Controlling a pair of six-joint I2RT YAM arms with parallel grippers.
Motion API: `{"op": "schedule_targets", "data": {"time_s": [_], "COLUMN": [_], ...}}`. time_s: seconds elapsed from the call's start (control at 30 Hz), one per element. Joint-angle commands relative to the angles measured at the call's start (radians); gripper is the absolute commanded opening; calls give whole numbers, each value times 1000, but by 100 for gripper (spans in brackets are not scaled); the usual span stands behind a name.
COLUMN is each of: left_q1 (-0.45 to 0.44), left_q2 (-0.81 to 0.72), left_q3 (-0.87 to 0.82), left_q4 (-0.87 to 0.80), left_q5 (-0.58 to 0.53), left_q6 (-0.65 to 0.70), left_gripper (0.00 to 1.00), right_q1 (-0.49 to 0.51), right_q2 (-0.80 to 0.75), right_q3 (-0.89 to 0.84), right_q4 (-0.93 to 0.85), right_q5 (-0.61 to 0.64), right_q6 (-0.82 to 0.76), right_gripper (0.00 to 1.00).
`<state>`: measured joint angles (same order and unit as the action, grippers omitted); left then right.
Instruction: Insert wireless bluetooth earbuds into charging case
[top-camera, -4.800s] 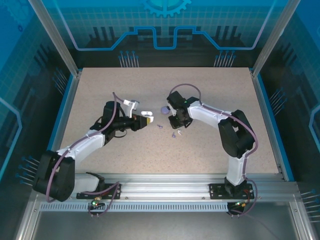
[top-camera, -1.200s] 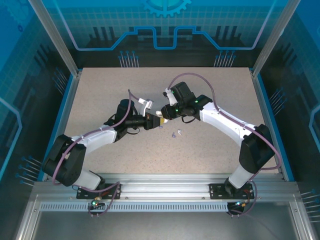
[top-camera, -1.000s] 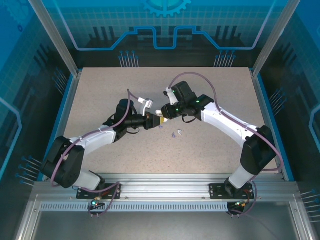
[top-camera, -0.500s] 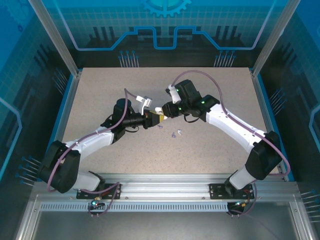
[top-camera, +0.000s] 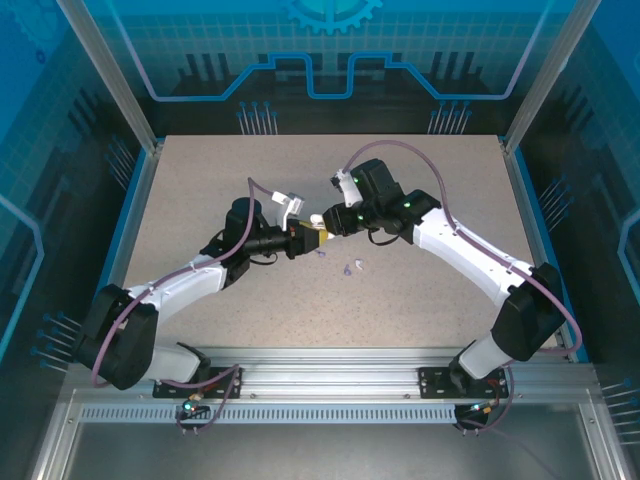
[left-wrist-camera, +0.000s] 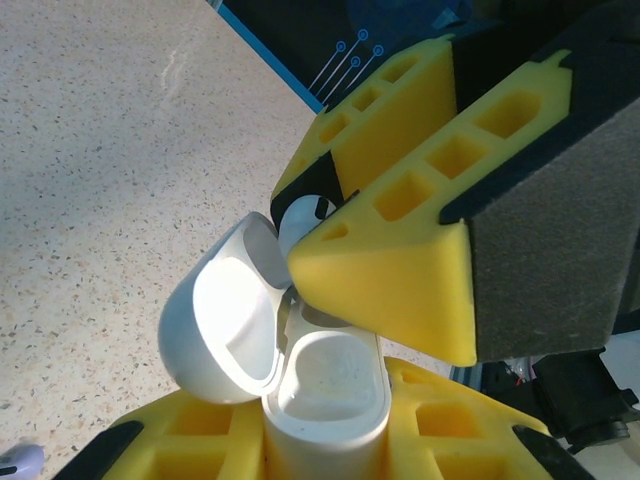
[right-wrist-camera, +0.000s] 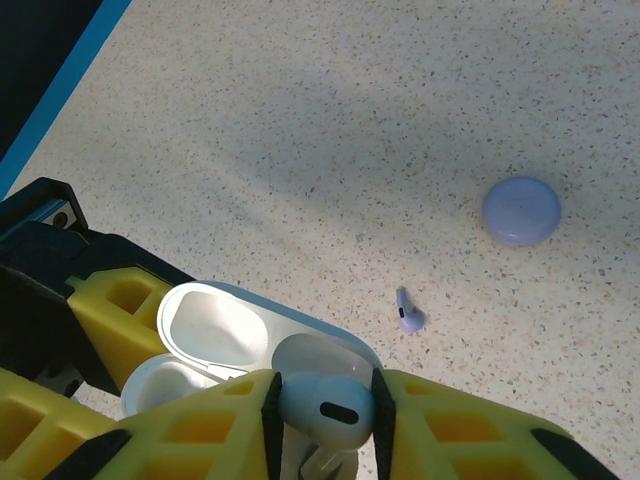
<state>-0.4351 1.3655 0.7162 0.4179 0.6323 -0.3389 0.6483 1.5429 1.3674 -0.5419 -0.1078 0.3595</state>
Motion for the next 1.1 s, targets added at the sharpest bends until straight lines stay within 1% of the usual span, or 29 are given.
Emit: {"op": "schedule_targets", "data": {"time_s": [0.0,0.2,0.57,0.7,1.07], "left_q1": [-5,-9,-13,-16,-18], "left_q2": [-38,-52,-69,-82,-115], "left_q3": [-8,-8,-8,-10,-16], "left_q4": [66,58,49,48,42], "left_q5": [-4,-5,7,15,20], "left_q6": [38,57,92,116,142], "left_gripper": [5,5,5,6,6], "right_q1": [22,24,24,24,24], "right_q2": [-27,-36,-65,-79,-122], "right_q3": [23,29,33,39,40], "right_q4": [-47,-52,-39,-47,-48], "right_q5": [-40,-54,-95,-90,-124], "right_q6": [4,-1,-7,-17,-51], "right_gripper": [33,39,44,46,48]}}
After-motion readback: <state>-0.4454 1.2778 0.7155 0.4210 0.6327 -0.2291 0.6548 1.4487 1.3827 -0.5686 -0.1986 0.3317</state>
